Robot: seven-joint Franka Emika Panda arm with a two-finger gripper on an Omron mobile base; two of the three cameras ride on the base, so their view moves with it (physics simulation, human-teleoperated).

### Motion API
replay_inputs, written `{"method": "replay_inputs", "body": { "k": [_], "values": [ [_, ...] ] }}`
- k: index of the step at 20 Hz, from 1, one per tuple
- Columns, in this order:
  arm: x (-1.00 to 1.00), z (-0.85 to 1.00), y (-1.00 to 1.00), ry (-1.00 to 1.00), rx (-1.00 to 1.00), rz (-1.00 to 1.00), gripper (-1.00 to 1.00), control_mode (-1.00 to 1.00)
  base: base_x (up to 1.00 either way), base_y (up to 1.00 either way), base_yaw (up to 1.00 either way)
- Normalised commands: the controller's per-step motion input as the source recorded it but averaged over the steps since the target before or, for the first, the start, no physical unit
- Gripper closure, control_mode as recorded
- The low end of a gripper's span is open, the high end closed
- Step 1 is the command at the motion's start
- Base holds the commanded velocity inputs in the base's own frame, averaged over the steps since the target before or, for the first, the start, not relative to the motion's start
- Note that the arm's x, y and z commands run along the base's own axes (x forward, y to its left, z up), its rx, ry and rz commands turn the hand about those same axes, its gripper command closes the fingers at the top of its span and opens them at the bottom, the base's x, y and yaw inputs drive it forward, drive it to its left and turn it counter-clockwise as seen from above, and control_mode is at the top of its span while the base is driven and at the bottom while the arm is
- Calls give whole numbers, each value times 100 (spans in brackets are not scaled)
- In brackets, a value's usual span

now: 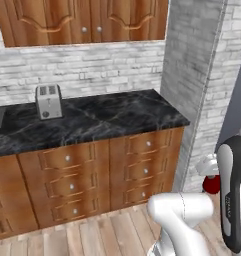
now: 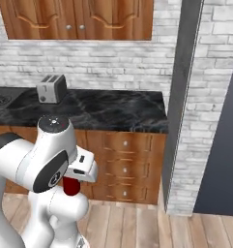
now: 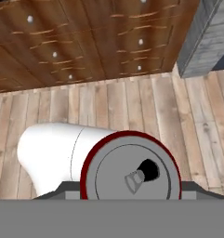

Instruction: Four empty soda cans are scattered around the kitchen. Gather all the cans and cluster them next to the stove for recycling.

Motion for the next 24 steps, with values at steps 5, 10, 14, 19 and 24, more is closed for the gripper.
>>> {"method": "replay_inputs", "body": {
  "k": [5, 10, 14, 19, 24],
  "values": [
    [0, 0, 0, 0, 0, 0, 100, 100, 0, 100, 0],
    [0, 0, 0, 0, 0, 0, 100, 100, 0, 100, 0],
    [0, 0, 0, 0, 0, 0, 100, 100, 0, 100, 0],
    [0, 0, 0, 0, 0, 0, 100, 100, 2, 100, 0],
    [0, 0, 0, 0, 0, 0, 100, 100, 1, 100, 0]
  ]
}}
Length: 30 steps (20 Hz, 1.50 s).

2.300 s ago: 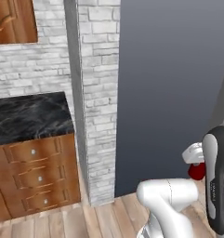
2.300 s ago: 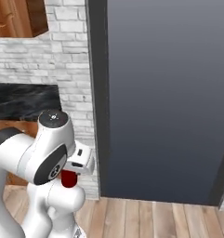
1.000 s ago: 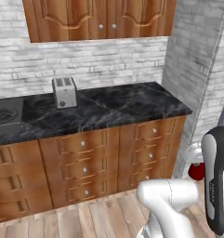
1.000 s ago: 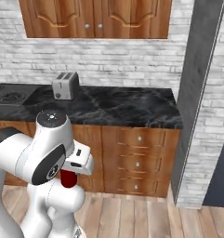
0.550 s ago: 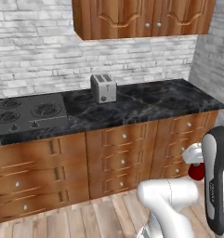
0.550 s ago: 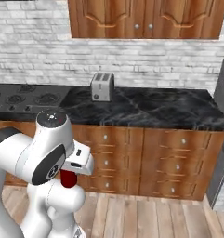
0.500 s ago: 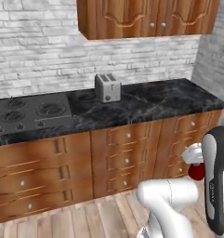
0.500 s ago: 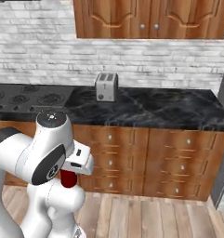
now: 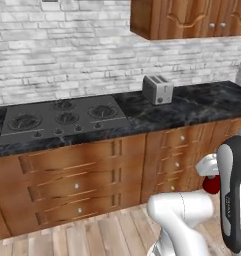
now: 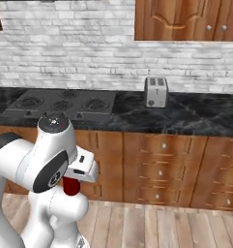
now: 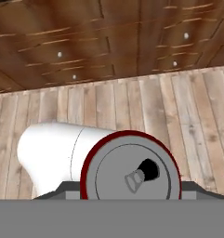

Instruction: Four empty soda cans are scattered around the kitchen. Gather all the cans and cluster them next to the stove for recycling.

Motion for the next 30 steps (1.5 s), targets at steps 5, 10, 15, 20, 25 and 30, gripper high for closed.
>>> {"method": "replay_inputs", "body": {
  "k": [5, 10, 15, 20, 25, 30],
  "values": [
    [0, 0, 0, 0, 0, 0, 100, 100, 0, 99, 0],
    [0, 0, 0, 0, 0, 0, 100, 100, 1, 98, 0],
    [0, 0, 0, 0, 0, 0, 100, 100, 9, 90, 2],
    [0, 0, 0, 0, 0, 0, 100, 100, 16, 76, 4],
    [0, 0, 0, 0, 0, 0, 100, 100, 41, 52, 5],
    [0, 0, 0, 0, 0, 0, 100, 100, 68, 51, 6]
  ]
}}
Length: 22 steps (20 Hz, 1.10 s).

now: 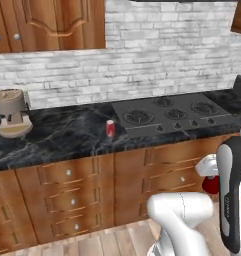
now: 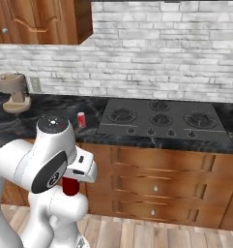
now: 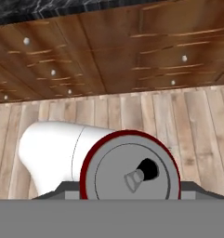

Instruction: Four empty soda cans are scattered around the kitchen. Gather all the cans and cluster them next to the stove for recycling.

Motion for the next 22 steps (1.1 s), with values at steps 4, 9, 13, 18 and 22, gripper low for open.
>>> {"method": "replay_inputs", "body": {
  "k": [4, 9, 13, 18, 22],
  "values": [
    [0, 0, 0, 0, 0, 0, 100, 100, 49, 53, 5],
    [0, 0, 0, 0, 0, 0, 100, 100, 62, 30, 4],
    [0, 0, 0, 0, 0, 0, 100, 100, 53, 16, 4],
    [0, 0, 0, 0, 0, 0, 100, 100, 18, 28, 5],
    [0, 0, 0, 0, 0, 0, 100, 100, 23, 34, 4]
  ]
}}
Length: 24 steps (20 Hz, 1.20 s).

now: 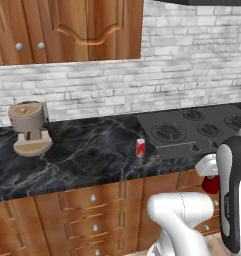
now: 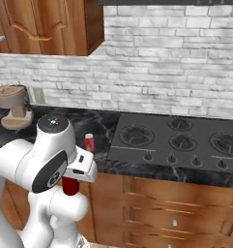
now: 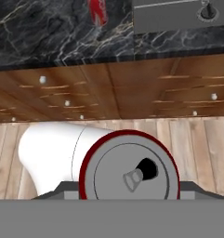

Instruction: Four empty soda cans are scattered around the kitchen. Gather all the cans and cluster them next to the stove for recycling.

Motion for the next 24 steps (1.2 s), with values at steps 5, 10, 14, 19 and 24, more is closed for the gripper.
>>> {"method": "replay_inputs", "body": {
  "k": [5, 10, 14, 19, 24],
  "values": [
    [0, 0, 0, 0, 0, 0, 100, 100, 32, 37, 6],
    [0, 0, 0, 0, 0, 0, 100, 100, 24, 31, 6],
    [0, 0, 0, 0, 0, 0, 100, 100, 40, 22, 5],
    [0, 0, 0, 0, 0, 0, 100, 100, 39, 20, 5],
    [3, 0, 3, -2, -2, 1, 100, -100, 19, 13, 4]
  ]
}}
